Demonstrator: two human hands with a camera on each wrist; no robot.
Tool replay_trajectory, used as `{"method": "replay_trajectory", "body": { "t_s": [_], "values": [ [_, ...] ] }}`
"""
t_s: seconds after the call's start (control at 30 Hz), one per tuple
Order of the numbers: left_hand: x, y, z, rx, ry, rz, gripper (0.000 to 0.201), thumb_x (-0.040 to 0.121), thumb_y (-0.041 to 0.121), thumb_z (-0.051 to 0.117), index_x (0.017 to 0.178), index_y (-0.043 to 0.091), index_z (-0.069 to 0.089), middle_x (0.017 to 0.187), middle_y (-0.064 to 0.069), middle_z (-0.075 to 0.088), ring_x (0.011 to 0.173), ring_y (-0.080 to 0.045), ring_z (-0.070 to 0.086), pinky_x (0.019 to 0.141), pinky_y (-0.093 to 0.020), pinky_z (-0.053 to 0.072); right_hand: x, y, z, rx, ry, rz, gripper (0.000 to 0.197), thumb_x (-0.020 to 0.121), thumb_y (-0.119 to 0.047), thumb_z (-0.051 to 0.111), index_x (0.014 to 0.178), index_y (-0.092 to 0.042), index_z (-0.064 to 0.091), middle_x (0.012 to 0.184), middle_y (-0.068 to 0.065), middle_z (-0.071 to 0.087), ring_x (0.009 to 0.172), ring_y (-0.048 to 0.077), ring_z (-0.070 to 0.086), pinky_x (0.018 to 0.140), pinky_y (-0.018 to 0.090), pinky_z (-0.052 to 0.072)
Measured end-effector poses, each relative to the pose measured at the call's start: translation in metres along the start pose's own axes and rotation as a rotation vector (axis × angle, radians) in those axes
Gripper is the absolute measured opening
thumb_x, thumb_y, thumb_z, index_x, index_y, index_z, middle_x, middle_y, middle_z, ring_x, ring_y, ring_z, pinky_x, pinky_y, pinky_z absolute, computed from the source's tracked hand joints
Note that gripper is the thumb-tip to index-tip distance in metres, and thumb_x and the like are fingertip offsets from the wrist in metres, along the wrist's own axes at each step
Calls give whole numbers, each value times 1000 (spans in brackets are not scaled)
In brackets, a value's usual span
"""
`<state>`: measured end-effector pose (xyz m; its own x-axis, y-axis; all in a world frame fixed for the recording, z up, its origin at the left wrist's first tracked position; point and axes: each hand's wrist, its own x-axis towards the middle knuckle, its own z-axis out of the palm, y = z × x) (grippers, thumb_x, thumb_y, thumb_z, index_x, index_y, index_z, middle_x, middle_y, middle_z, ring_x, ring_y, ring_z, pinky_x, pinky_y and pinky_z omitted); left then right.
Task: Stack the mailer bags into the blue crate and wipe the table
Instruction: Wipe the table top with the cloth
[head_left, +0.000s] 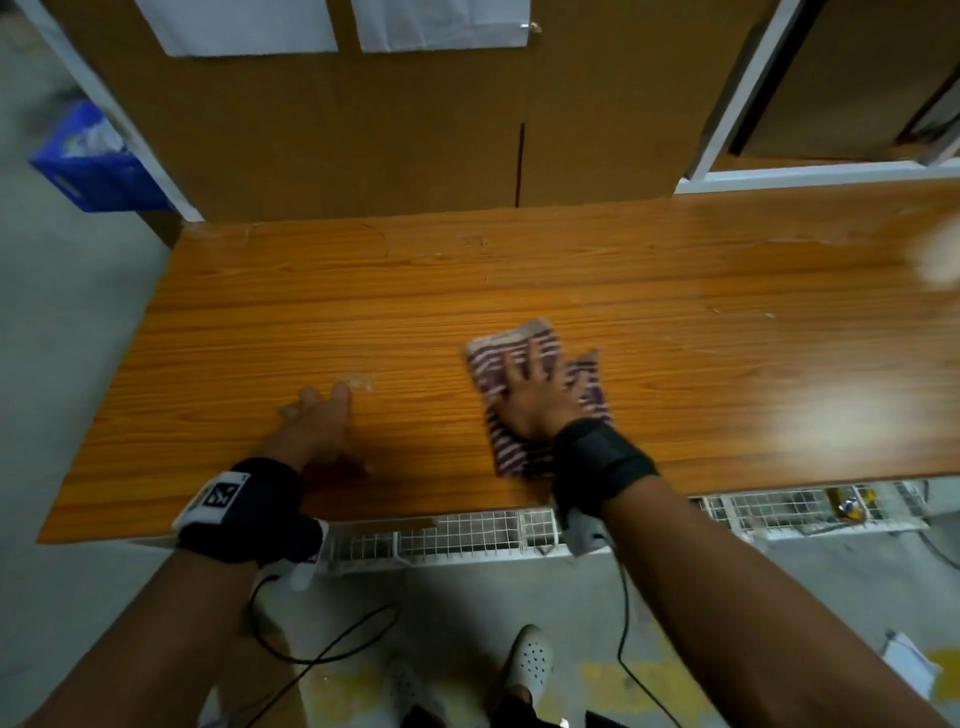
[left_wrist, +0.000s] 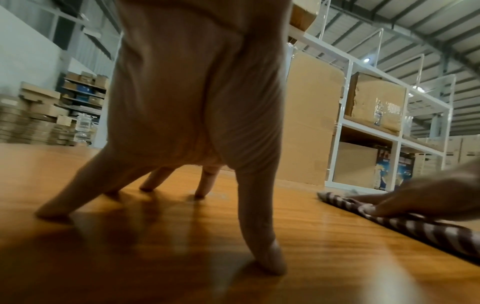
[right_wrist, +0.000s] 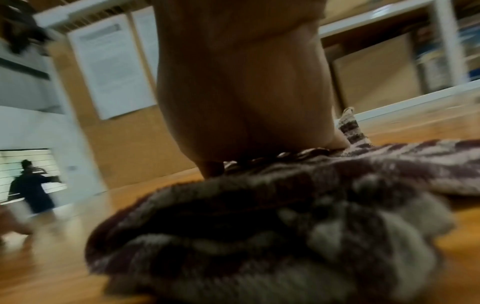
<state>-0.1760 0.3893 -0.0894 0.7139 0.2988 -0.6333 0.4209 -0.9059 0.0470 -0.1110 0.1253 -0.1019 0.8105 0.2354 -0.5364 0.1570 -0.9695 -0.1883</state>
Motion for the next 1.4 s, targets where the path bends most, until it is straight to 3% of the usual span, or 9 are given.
{"method": "replay_trajectory", "body": {
  "t_s": [0.13,0.23,0.53,0.67,0.83,0.97,1.2,1.3,1.4],
  "values": [
    [2,-4,-3,5,6,-2,97,68,39,88,140,26,25,148,-20,16,136,-48,24,104,-59,39,-5,-61,19,-175,-101,-293,70,100,-59,25,154,-35,-12,160,4,-27,144,44,-24,111,70,-10],
    [7,-12,-11,-9,46,49,93,69,35,87,141,28,29,144,-17,22,132,-41,31,103,-55,42,7,-47,9,-209,-97,-368,71,99,-61,28,154,-38,-10,161,0,-25,146,40,-22,113,67,-8],
    [53,-25,-44,34,-1,191,121,71,47,82,157,28,-1,163,-6,-16,150,-32,-9,120,-53,16,79,70,-64,27,36,93,74,96,-67,29,154,-40,-7,162,-1,-21,148,39,-16,115,65,-2],
    [86,-20,-70,105,-29,217,127,69,53,82,157,23,-4,162,-9,-17,150,-32,-10,121,-50,14,102,16,-61,69,101,168,70,98,-61,22,155,-34,-7,162,5,-22,146,44,-17,111,70,-5],
    [130,-21,-111,121,-57,228,128,67,56,83,157,22,-3,163,-12,-15,150,-37,-6,119,-53,17,130,-87,-49,-51,77,-107,70,98,-62,23,156,-33,-5,162,4,-21,146,44,-16,110,70,-9],
    [157,-25,-140,107,-78,201,135,63,54,86,156,28,-8,162,-9,-21,148,-39,-12,117,-58,18,147,-106,-54,-121,38,-268,71,96,-65,25,155,-39,-6,162,-1,-23,147,37,-20,113,65,-12],
    [196,-25,-158,142,-137,220,154,50,51,93,151,36,-22,153,-7,-41,143,-41,-29,111,-71,14,195,-25,-96,158,295,79,77,96,-62,35,156,-30,0,164,6,-12,150,32,-6,116,60,0],
    [201,-20,-156,160,-170,202,155,50,48,93,149,36,-26,149,-9,-45,140,-44,-32,108,-76,12,215,-37,-103,200,354,243,67,99,-58,30,155,-26,10,163,16,-5,149,38,-4,115,65,2],
    [203,-17,-159,172,-207,192,158,51,48,93,146,34,-32,147,-11,-48,138,-46,-33,105,-79,12,231,-85,-104,92,265,151,64,100,-57,21,155,-28,5,162,18,-10,147,44,-9,112,70,-3]
  ]
}}
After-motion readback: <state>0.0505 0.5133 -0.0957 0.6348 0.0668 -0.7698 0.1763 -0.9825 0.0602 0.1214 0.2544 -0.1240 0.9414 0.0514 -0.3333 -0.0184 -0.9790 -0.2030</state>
